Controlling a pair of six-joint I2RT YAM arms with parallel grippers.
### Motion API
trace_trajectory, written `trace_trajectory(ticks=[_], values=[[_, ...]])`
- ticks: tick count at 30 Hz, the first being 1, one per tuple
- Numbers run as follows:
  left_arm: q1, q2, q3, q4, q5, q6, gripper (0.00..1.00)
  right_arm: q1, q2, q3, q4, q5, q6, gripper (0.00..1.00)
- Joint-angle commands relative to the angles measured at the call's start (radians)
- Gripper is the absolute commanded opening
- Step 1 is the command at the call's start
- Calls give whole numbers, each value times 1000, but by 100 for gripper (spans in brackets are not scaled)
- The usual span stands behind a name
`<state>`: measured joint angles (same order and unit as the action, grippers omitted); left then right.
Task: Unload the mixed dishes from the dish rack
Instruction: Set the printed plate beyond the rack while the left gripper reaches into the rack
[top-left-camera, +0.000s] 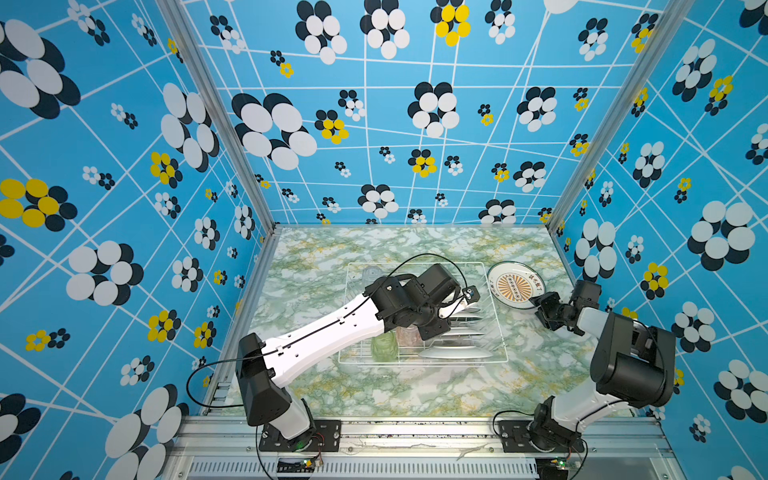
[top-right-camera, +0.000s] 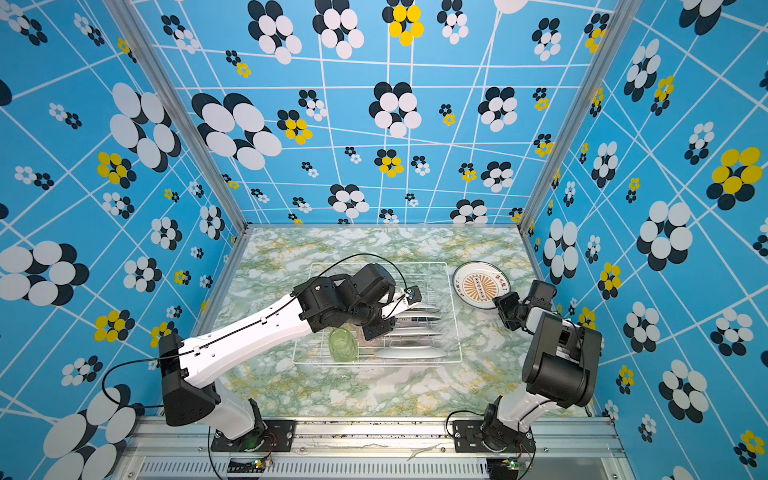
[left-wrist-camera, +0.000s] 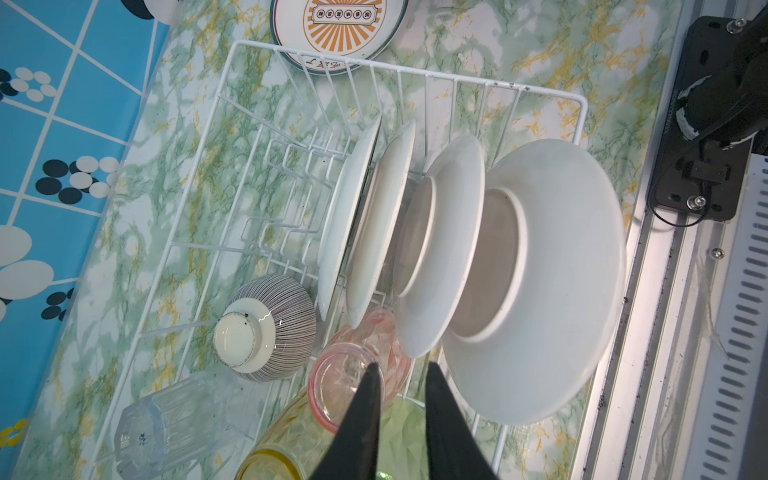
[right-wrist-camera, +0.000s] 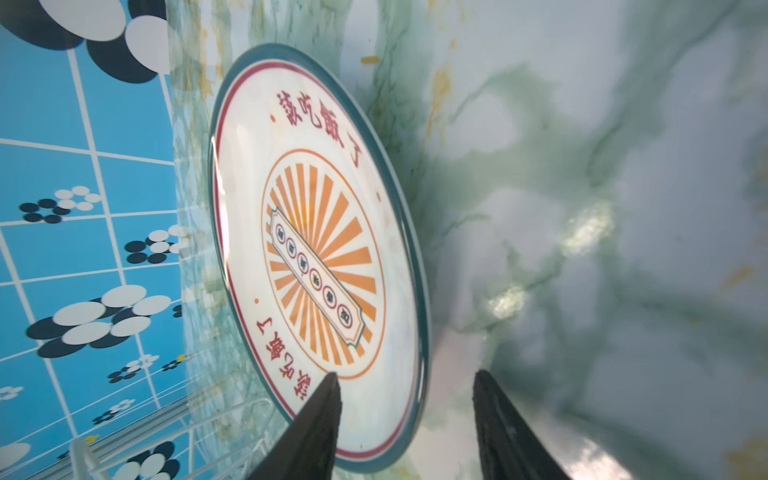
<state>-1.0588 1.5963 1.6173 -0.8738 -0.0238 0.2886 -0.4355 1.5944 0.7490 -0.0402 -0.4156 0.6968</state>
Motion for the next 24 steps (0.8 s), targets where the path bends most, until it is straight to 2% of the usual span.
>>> trace_trajectory(ticks=[1, 6, 11, 15, 24], values=[[-51, 1, 25, -52, 0, 26, 20, -1, -123, 23, -177, 91, -116, 55], [-144, 14, 27, -80, -47, 50, 19, 12, -361, 57, -345, 118, -198, 55], [-208, 14, 30, -75, -62, 43, 21, 102, -517, 132, -519, 188, -280, 61], [-225, 27, 31, -66, -42, 21, 22, 137, -572, 162, -594, 169, -288, 62], [-236, 75, 46, -60, -41, -2, 22, 156, -628, 168, -634, 157, -287, 62]])
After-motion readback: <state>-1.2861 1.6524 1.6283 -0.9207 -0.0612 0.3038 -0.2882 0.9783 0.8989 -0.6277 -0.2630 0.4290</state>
